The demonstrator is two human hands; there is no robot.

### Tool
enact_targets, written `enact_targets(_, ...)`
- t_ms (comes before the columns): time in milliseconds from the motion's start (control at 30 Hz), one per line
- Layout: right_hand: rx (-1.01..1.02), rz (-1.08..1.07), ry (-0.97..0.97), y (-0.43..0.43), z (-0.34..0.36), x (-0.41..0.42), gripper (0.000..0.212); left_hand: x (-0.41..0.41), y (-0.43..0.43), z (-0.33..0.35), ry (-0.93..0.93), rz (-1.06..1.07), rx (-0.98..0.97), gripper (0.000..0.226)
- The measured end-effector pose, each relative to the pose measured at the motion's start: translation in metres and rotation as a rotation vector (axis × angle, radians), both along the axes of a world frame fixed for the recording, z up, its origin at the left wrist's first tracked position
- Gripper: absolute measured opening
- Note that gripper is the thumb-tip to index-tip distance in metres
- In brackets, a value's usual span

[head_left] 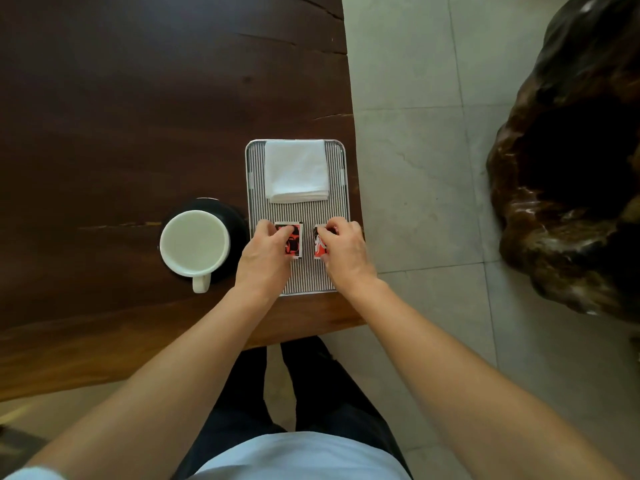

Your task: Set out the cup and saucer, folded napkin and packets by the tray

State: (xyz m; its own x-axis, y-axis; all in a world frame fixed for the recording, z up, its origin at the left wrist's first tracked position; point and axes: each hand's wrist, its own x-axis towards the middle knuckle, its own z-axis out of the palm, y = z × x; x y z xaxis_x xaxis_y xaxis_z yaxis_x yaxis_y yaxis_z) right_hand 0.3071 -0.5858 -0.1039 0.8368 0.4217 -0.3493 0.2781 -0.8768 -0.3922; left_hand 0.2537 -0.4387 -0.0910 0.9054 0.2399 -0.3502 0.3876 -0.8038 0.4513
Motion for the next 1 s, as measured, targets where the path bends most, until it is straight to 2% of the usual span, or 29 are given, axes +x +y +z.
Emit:
enact_targets(367,-0.007,-0.003,0.005,0.006,-0.002,-0.002,0.056,-0.009,0.001,-0.004,-0.016,0.036,-0.041,0.052)
enact_targets(500,0.021,-0.043,-0.011,0.002,0.006,-0.01,0.036,-0.016,0.004,0.0,0.015,0.045,-0.099,0.059)
enact_targets(567,0.016,-0.058,0.011,-0.002,0.013,-0.014,0.033,-0.02,0.008,0.007,0.042,0.056,-0.115,0.061)
enact_targets(800,-0.107,-0.007,0.147,-0.018,0.06,-0.027,0.033,-0.035,0.018,0.043,0.091,-0.04,-0.043,0.046)
enact_targets(1000,-0.202,0.032,0.253,-0.014,0.102,-0.018,0.034,-0.024,0.034,0.092,0.204,-0.105,0.021,0.03)
